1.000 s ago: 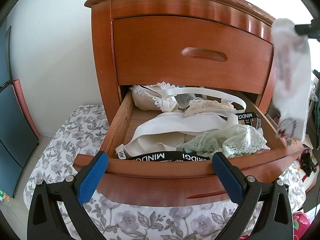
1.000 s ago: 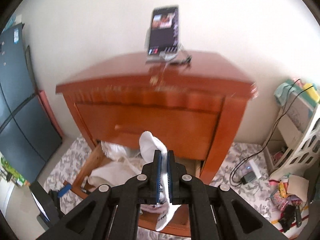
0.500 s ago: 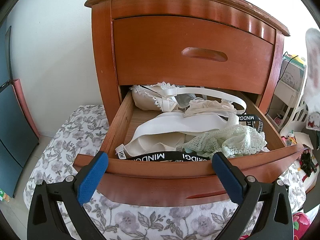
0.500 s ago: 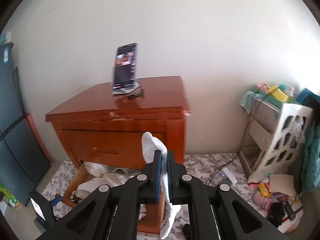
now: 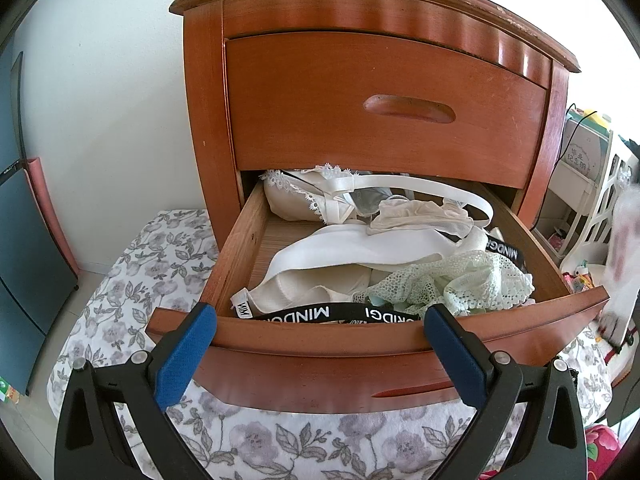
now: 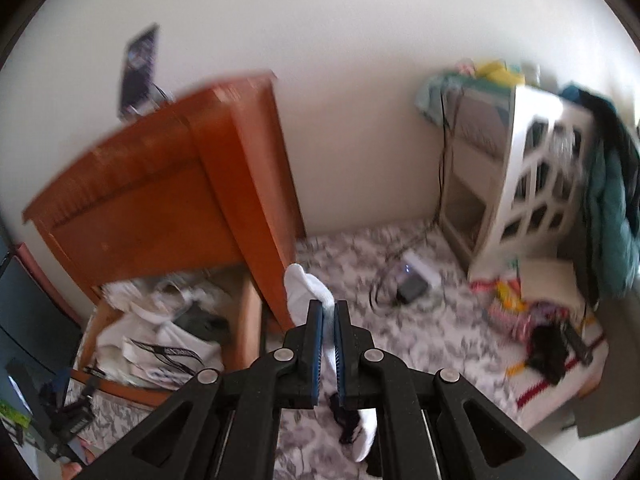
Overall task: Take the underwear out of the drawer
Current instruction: 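Lift the white sock out with the right gripper and carry it over the bed, then open the right gripper to drop the white sock onto the black garment, then move the right gripper into the drawer and close it on pale green lace, then lift the pale green lace garment out with the right gripper toward the bed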
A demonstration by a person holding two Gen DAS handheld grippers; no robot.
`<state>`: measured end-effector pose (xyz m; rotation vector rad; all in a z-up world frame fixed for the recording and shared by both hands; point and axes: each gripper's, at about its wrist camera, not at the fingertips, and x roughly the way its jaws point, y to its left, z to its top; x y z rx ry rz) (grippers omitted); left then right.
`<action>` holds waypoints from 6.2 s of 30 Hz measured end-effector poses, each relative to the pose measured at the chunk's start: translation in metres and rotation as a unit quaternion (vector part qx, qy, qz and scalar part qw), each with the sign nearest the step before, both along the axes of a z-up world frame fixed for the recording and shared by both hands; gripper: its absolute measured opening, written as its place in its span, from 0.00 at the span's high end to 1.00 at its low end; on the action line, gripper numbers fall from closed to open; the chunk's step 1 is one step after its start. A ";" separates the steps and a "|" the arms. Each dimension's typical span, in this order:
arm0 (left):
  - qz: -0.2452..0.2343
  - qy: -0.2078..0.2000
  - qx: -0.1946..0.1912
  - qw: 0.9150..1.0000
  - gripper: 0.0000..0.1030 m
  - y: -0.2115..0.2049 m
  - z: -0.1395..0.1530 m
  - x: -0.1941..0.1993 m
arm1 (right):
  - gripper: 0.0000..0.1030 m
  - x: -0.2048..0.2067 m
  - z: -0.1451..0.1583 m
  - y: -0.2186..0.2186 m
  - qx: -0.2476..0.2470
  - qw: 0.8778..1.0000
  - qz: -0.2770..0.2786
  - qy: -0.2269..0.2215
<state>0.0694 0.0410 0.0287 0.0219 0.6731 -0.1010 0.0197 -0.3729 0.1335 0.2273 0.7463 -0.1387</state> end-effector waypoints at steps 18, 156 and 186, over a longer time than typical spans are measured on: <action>0.000 0.000 0.000 1.000 0.00 0.000 0.000 0.000 | 0.91 0.031 -0.167 -0.015 0.012 0.982 -0.033 0.188; -0.001 0.000 0.000 1.000 0.00 0.000 0.000 0.000 | 0.94 0.072 -0.082 0.280 -0.022 0.943 0.313 0.109; -0.001 0.000 0.000 1.000 0.00 0.000 0.000 0.000 | 0.97 0.065 0.000 0.246 -0.059 0.974 0.220 -0.020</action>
